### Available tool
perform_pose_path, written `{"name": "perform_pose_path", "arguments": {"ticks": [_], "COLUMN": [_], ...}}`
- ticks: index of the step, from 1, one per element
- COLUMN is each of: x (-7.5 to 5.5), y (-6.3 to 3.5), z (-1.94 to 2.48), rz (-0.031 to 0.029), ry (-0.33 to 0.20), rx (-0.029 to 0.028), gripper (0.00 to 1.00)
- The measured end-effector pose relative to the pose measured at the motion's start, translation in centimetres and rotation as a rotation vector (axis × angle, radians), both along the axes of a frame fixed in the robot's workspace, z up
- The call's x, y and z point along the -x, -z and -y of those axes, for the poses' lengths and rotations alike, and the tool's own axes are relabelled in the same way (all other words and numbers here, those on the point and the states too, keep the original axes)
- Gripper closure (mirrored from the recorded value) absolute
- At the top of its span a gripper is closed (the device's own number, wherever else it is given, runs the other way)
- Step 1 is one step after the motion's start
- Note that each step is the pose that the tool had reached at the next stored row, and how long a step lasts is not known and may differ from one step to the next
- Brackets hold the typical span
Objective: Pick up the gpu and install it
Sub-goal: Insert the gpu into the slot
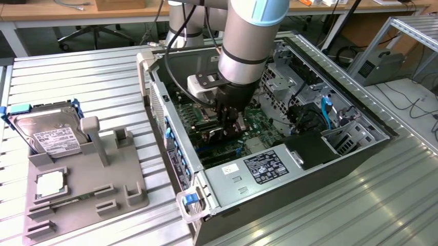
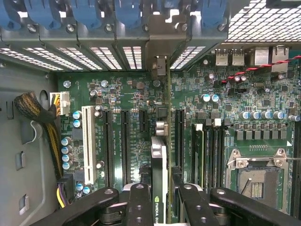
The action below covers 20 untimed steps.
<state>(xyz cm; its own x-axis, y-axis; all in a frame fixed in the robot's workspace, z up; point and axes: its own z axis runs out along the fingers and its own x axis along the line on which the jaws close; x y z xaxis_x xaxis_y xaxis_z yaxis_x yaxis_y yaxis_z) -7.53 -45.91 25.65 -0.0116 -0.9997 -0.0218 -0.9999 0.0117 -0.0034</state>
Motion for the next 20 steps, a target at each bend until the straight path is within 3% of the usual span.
{"name": "perform_pose_path", "arguments": {"ticks": [20], "x": [0.46], "y": [0.11], "z": [0.0], "rz": [0.0001], "ry": [0.0], "rx": [-0.0001], "gripper": [0.73]}}
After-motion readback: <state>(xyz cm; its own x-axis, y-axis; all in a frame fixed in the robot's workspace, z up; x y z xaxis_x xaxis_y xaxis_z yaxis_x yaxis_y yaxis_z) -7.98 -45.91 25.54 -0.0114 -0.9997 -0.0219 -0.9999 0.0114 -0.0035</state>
